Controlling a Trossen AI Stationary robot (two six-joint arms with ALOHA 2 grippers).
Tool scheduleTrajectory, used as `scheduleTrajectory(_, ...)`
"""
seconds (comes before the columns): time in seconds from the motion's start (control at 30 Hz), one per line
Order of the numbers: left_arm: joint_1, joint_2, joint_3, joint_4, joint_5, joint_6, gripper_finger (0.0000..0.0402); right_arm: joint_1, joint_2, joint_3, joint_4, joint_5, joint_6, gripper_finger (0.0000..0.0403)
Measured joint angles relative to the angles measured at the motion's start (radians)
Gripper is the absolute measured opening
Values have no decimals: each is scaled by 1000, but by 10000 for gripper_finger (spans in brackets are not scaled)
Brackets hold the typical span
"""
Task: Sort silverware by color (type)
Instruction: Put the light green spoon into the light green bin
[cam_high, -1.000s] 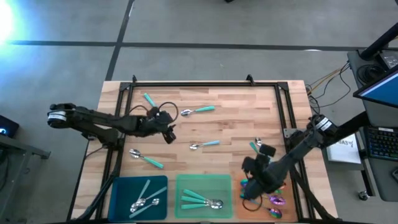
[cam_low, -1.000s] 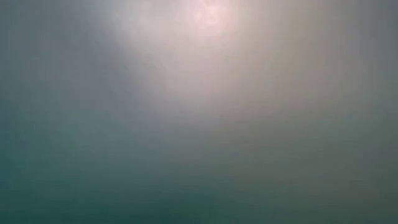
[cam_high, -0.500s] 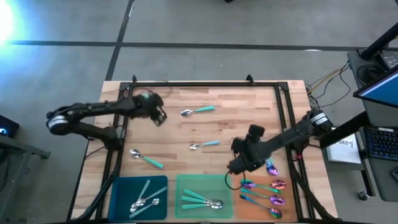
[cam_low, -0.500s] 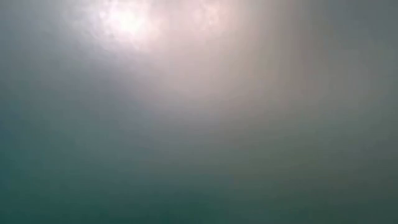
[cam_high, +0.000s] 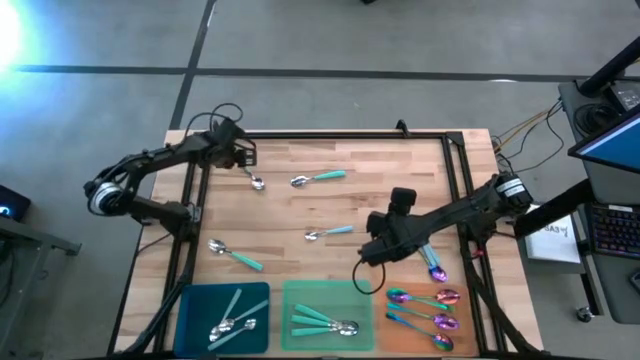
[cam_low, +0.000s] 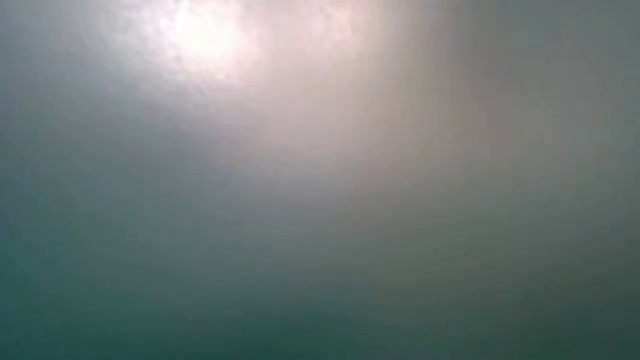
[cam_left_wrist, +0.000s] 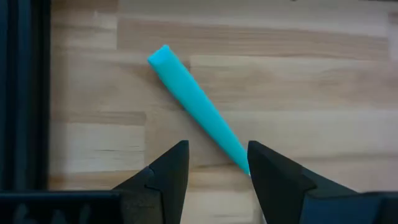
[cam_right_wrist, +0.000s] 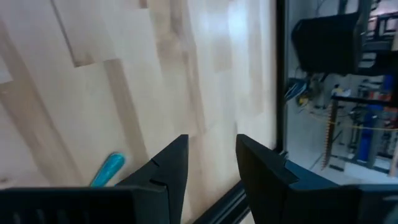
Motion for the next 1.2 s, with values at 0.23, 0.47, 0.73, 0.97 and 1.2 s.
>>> scheduleTrajectory(0.23, -15, 112, 6, 23, -27, -124, 149, 0, 0, 0, 0, 58, -28, 133)
scheduleTrajectory(0.47, -29, 153, 42, 27, 19, -149, 149, 0, 0, 0, 0, 64, -71, 130)
scheduleTrajectory(0.73, -31, 157, 52, -4, 28, -200, 149, 0, -2, -1, 0, 100, -102, 123)
scheduleTrajectory(0.97, -31, 157, 52, -84, 36, -208, 149, 0, -2, -1, 0, 102, -122, 130)
scheduleTrajectory(1.2, -48, 156, 56, -108, 119, -188, 149, 0, -2, -1, 0, 102, -121, 124)
